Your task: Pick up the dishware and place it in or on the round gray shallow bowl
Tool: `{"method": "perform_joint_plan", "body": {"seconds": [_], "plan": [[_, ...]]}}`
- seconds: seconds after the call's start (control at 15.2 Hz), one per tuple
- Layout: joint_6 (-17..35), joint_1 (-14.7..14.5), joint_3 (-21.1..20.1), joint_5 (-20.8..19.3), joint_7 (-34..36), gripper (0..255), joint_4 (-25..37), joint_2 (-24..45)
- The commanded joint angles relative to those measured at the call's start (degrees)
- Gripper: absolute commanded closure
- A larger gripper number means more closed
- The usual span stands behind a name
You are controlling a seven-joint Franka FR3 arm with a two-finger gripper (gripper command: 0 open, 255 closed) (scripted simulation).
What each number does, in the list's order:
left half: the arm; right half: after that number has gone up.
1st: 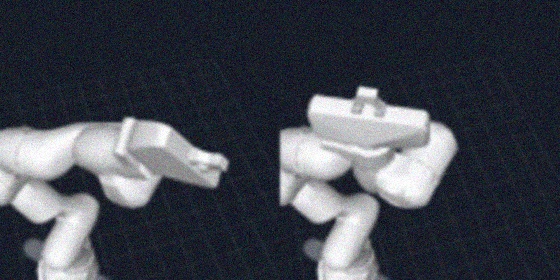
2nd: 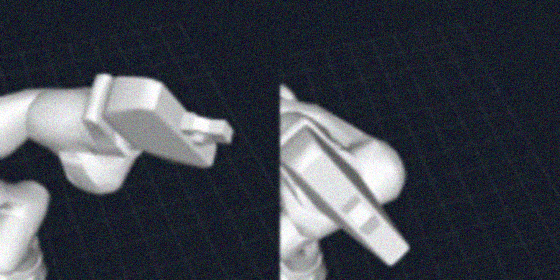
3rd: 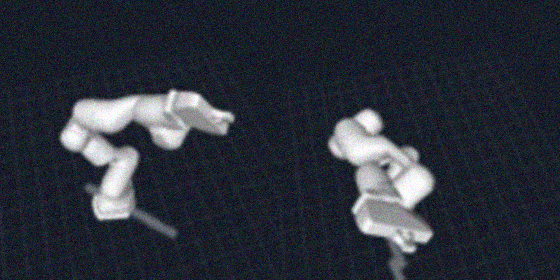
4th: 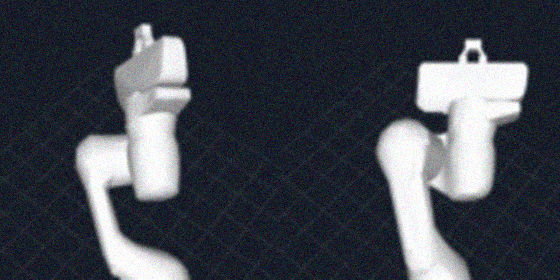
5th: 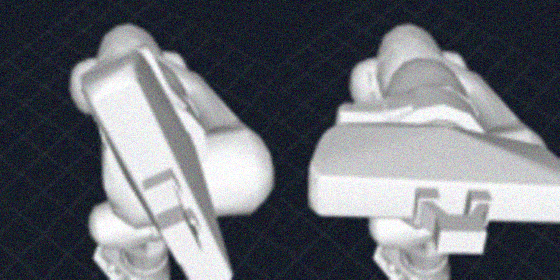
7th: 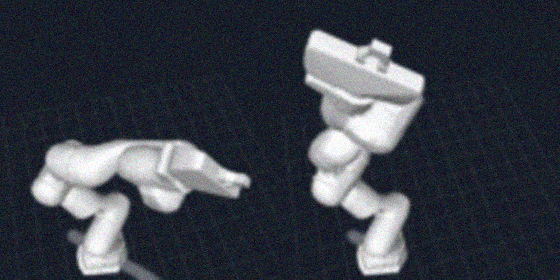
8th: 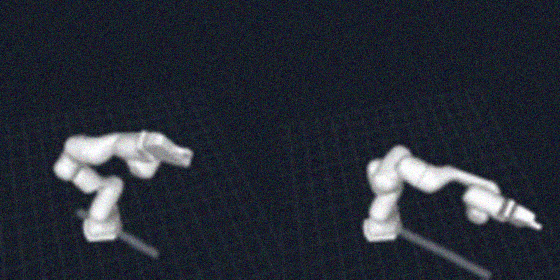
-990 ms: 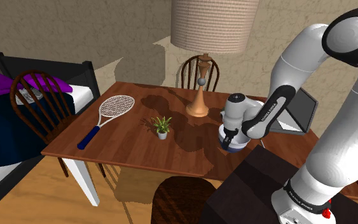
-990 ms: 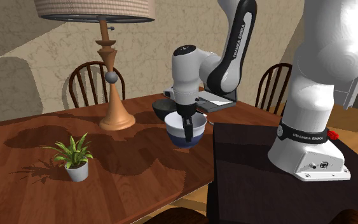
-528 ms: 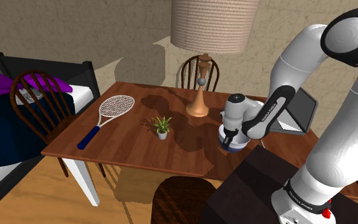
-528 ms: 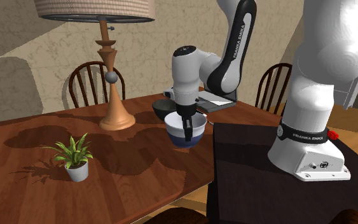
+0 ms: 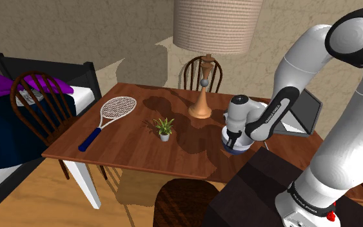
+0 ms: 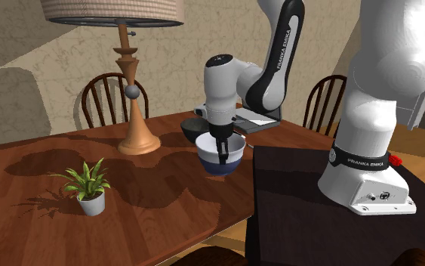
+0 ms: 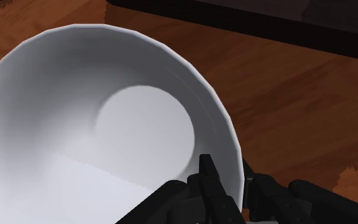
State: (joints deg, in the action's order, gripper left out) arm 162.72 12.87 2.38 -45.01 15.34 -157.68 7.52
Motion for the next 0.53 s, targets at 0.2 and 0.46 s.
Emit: {"method": "perform_joint_plan", "body": {"seconds": [0.2, 0.46], "plan": [[-2.1, 0.4, -1.3, 4.6, -4.1, 255, -1.1, -3.5], [-5.1, 0.3, -2.3, 10.3, -9.0, 255, -2.1, -8.0]]}}
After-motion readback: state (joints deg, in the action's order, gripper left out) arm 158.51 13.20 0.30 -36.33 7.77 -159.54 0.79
